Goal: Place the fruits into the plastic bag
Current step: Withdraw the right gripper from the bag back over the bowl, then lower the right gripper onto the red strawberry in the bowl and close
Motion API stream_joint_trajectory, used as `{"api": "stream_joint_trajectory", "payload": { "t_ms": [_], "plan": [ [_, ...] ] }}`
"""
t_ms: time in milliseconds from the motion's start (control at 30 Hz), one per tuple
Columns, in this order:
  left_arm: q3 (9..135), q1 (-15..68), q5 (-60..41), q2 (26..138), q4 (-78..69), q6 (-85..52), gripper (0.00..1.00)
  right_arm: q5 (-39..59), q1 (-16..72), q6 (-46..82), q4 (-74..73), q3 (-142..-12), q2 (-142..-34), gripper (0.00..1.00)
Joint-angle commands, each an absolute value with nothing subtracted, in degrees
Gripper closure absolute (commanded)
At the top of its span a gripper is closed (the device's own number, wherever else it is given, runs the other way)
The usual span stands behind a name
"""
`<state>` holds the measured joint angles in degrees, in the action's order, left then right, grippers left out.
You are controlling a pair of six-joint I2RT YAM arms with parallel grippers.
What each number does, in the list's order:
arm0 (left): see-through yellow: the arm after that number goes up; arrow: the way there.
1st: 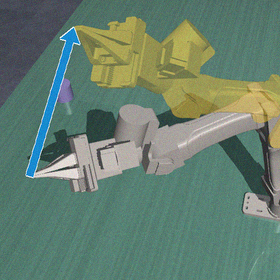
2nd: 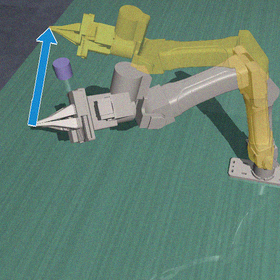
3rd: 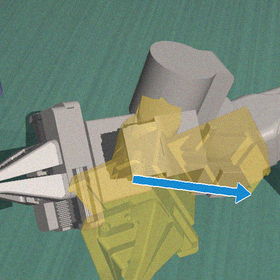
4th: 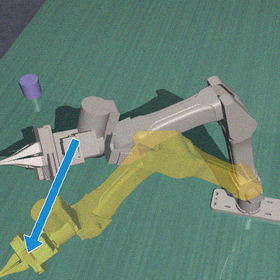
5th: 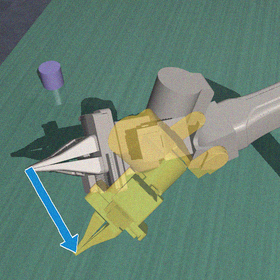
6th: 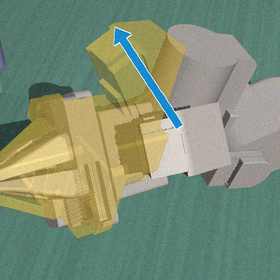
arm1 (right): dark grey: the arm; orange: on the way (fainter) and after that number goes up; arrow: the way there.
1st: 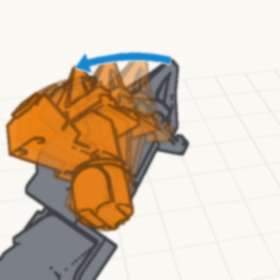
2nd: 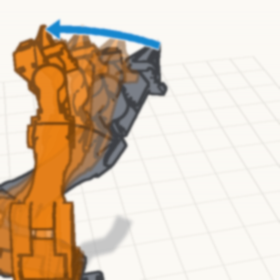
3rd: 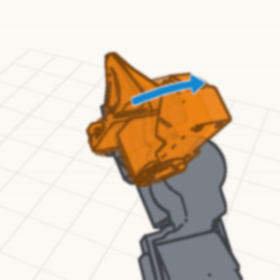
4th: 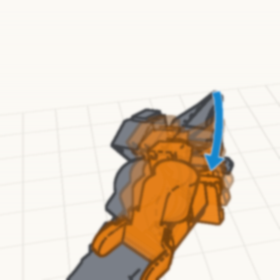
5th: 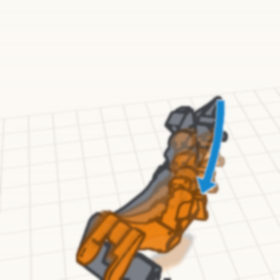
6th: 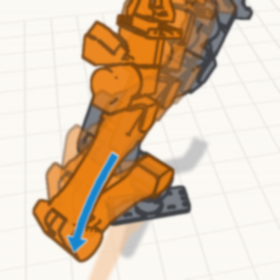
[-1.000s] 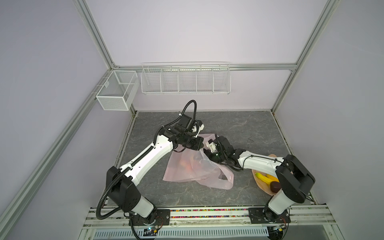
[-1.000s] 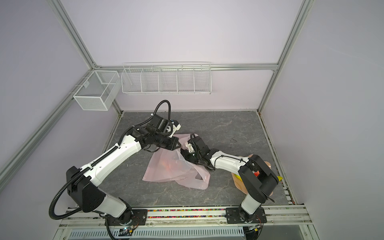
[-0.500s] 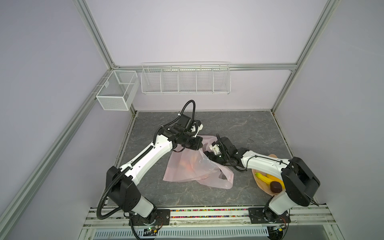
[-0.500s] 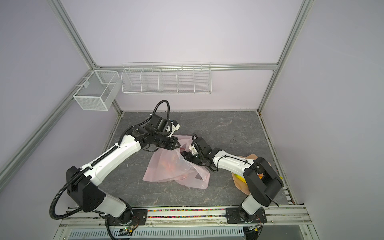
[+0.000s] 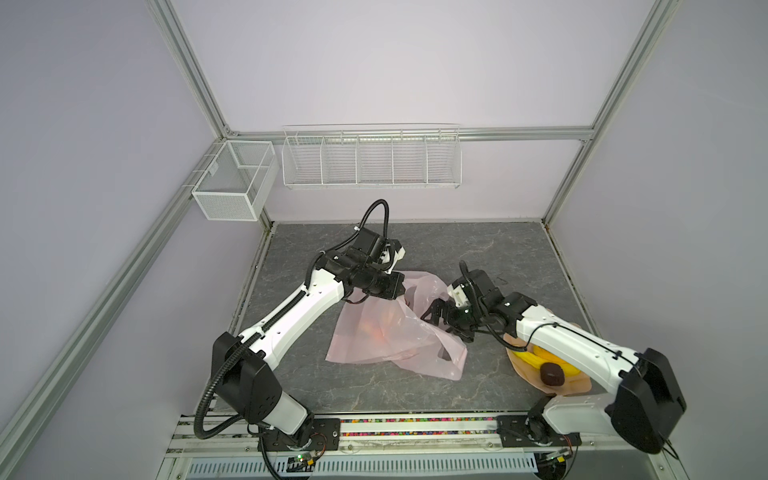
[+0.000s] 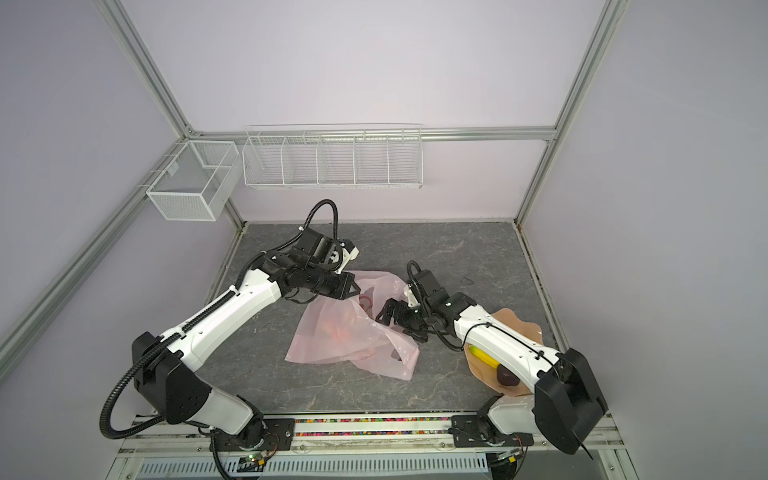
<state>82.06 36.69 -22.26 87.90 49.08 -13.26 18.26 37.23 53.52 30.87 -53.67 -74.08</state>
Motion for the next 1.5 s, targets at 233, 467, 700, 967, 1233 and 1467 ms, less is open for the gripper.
{"api": "stream_joint_trajectory", "payload": {
  "t_ms": [233,467,700,967,1233,1467],
  "plan": [
    [81.53,36.39,-24.49,88.42,47.99,-11.95,1.0,-3.65,31.95,54.4,63.28,-57.48,-62.5,0.01],
    [81.4,36.39,-25.52,88.32,47.89,-11.51,1.0,-11.65,19.75,52.78,70.3,-55.94,-57.09,0.01],
    [81.11,36.39,-25.88,87.59,48.24,-11.01,1.0,-15.52,7.27,45.52,71.19,-55.28,-57.04,0.06],
    [81.06,36.39,-26.1,87.4,48.29,-10.63,1.0,-13.8,-6.49,41.48,64.98,-51.71,-57.77,0.12],
    [80.84,36.39,-26.21,87.28,48.15,-10.63,1.0,-10.25,-14.46,39.75,57.63,-52.0,-65.22,0.21],
    [80.89,36.39,-26.26,87.44,47.81,-10.85,1.0,-9.32,-16.5,39.83,53.22,-52.29,-71.78,0.26]
  ]
}}
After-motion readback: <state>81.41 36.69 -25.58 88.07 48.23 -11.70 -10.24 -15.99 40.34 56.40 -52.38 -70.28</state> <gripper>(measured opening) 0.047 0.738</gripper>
